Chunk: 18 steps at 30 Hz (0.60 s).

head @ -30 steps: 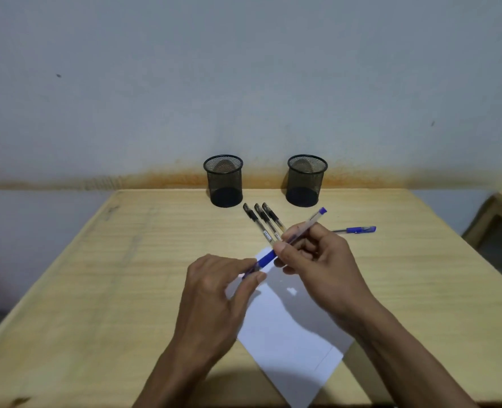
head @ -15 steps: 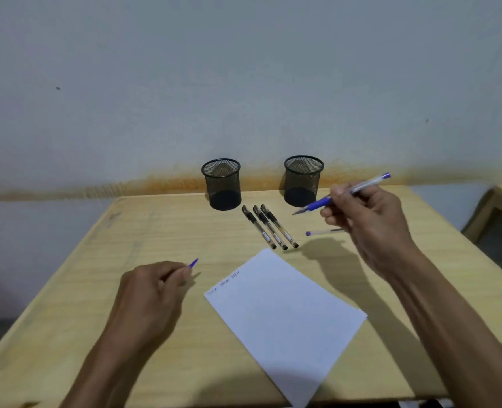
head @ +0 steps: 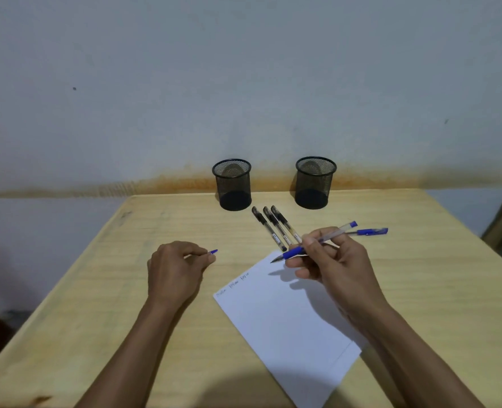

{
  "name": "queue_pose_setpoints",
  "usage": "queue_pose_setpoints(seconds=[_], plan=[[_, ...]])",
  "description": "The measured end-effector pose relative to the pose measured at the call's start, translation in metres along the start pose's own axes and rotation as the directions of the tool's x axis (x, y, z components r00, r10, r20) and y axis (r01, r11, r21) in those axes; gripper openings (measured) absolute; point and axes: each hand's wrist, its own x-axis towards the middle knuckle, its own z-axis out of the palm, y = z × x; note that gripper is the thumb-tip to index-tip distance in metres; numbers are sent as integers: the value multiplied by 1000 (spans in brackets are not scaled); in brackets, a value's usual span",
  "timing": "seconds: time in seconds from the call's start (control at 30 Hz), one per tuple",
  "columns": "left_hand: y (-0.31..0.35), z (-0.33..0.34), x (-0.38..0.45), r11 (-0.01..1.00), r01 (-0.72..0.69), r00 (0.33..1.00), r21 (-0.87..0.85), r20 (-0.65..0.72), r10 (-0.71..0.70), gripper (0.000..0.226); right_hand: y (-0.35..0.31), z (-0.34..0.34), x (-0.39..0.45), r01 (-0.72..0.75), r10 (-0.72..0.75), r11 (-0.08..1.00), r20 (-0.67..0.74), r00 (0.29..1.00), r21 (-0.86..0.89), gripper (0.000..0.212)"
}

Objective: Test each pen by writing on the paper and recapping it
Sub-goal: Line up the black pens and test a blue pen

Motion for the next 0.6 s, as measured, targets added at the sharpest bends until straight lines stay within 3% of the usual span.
queue_pose_setpoints(seconds=[0.13,0.2,0.33,0.47,0.6], plan=[[6,-2,-16,995,-40,997,-91,-74,34,29,2,0,-1,15,-15,1000,16,1000,-4,12],[16,-4,-31,981,-150,986,-125,-98,138,26,3,2,0,44,-44,998,13,999,-50,19],[18,1,-55,910,-415,905,6,107,412,31,10,12,6,4,0,997,53,999,-74,6],[10,8,-62,914,-394,898,94,253,361,48,19,18,10,-92,98,994,109,989,-62,10],[7,9,-64,896,-423,887,137,263,379,50,25,21,20,-10,56,973,196,979,-232,8]])
